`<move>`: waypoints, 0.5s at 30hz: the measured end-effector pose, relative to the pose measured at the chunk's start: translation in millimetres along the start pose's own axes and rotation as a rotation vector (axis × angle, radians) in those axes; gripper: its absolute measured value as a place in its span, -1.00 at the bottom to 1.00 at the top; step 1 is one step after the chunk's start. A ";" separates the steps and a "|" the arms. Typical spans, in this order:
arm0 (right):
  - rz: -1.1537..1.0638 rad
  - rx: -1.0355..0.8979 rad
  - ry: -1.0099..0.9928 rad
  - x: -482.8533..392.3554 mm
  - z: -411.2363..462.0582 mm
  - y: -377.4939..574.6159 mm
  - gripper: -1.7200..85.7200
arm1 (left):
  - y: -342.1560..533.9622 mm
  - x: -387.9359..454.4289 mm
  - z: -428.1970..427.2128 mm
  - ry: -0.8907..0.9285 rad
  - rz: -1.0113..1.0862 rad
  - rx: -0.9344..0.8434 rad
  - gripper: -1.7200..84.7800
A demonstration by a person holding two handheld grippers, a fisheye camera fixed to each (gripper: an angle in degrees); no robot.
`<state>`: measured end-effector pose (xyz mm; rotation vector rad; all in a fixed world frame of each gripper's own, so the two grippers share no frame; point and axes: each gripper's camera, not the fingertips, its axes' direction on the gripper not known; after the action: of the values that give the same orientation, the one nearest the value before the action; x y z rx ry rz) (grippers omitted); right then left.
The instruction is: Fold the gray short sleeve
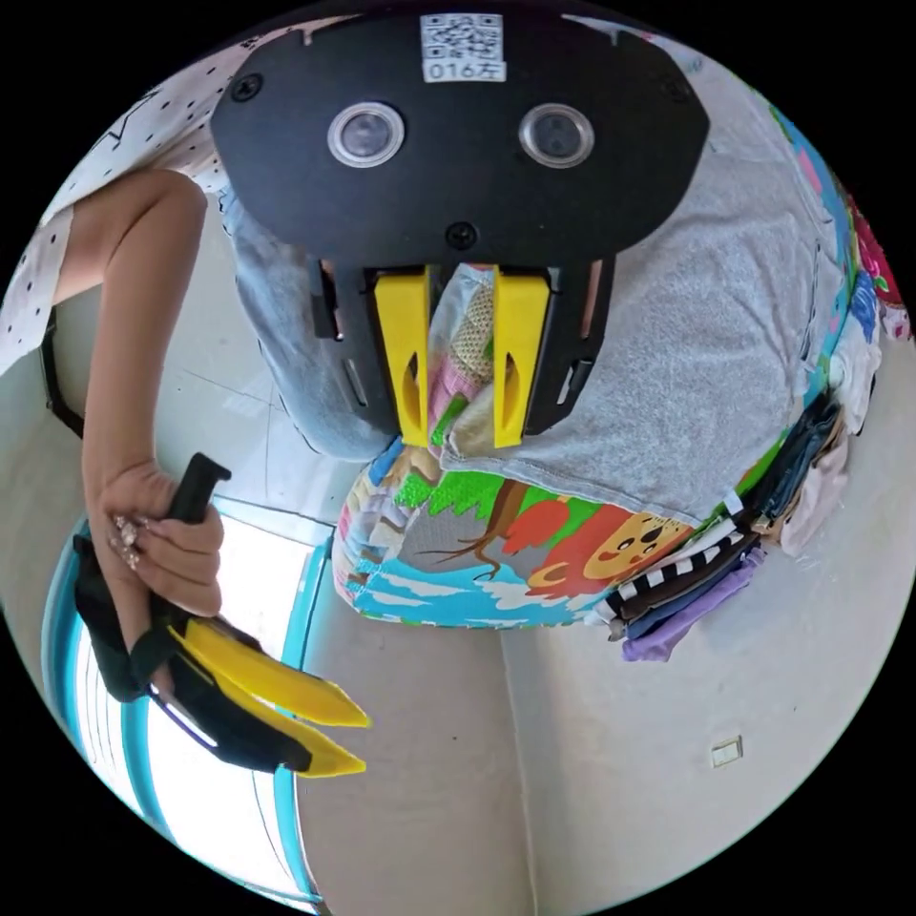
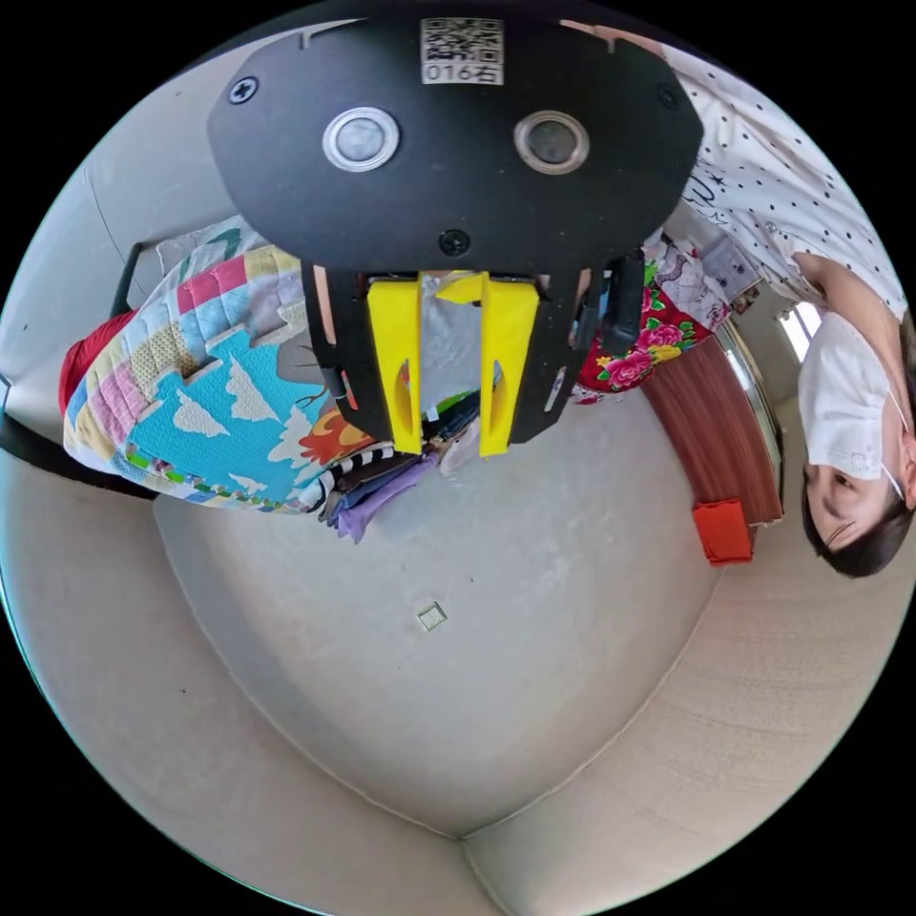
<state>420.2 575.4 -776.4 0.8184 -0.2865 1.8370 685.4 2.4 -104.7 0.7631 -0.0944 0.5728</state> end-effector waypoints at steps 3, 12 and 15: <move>0.008 -0.062 0.035 16.6 11.5 -13.2 -0.76 | -17.4 5.0 -3.5 -0.072 -0.008 0.010 -0.73; -0.004 -0.188 0.041 63.1 54.6 -51.0 -0.75 | -70.5 -35.3 -26.4 0.024 -0.126 0.097 -0.92; 0.066 -0.226 -0.008 92.9 84.1 -55.3 -0.72 | -86.0 -74.0 -40.9 0.164 -0.229 0.167 -0.96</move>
<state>483.7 620.1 -663.6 0.6654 -0.5216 1.8229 662.9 -53.4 -209.2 0.8729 0.1920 0.4265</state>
